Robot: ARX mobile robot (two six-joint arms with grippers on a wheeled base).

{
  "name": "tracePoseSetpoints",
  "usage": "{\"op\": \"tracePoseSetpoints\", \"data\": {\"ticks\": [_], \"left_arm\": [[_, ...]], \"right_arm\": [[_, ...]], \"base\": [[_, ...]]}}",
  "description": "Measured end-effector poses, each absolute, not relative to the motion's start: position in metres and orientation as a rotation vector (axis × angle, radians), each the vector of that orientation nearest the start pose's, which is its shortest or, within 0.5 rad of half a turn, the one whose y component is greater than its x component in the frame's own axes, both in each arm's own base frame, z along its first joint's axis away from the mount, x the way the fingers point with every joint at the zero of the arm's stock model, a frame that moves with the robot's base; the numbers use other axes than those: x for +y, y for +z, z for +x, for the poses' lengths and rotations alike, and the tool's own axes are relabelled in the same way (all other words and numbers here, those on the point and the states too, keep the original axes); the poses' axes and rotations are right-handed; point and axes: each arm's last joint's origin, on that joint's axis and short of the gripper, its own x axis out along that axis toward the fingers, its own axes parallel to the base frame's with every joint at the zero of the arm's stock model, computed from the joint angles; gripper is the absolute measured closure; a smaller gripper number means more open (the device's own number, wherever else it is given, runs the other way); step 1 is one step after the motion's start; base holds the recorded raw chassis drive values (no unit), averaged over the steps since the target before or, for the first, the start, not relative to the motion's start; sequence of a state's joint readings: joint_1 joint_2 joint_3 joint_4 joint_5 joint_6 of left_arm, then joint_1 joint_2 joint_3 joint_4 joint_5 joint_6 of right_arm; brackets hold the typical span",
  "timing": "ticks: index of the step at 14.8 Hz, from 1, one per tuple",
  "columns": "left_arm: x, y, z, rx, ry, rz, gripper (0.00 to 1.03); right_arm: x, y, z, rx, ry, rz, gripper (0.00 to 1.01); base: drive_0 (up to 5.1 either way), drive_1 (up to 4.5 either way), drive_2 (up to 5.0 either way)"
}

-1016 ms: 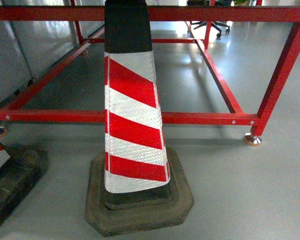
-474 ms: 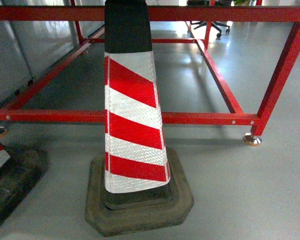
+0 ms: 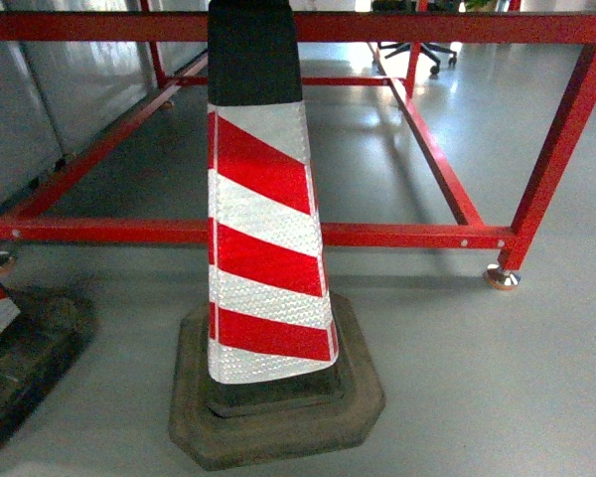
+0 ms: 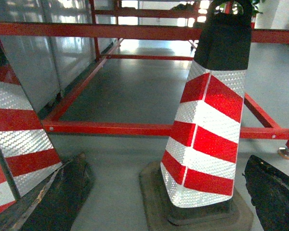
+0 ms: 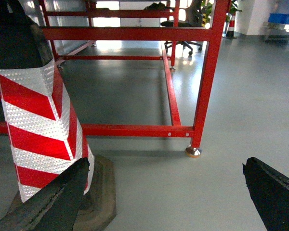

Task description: Pick blue part to blue bin on bottom shelf

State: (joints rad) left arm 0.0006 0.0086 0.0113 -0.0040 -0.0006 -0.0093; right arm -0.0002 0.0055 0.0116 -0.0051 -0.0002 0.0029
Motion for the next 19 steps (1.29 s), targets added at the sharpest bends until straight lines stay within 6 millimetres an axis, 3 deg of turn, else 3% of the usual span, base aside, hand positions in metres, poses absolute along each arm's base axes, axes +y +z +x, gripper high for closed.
{"op": "tracePoseSetpoints", "data": {"ticks": [19], "left_arm": [[0.0001, 0.1663, 0.0975, 0.002, 0.0, -0.002, 0.05]], "right_arm": [[0.0, 0.1667, 0.0973, -0.002, -0.001, 0.003, 0.03]], "base": [[0.0, 0.0, 0.0]]}}
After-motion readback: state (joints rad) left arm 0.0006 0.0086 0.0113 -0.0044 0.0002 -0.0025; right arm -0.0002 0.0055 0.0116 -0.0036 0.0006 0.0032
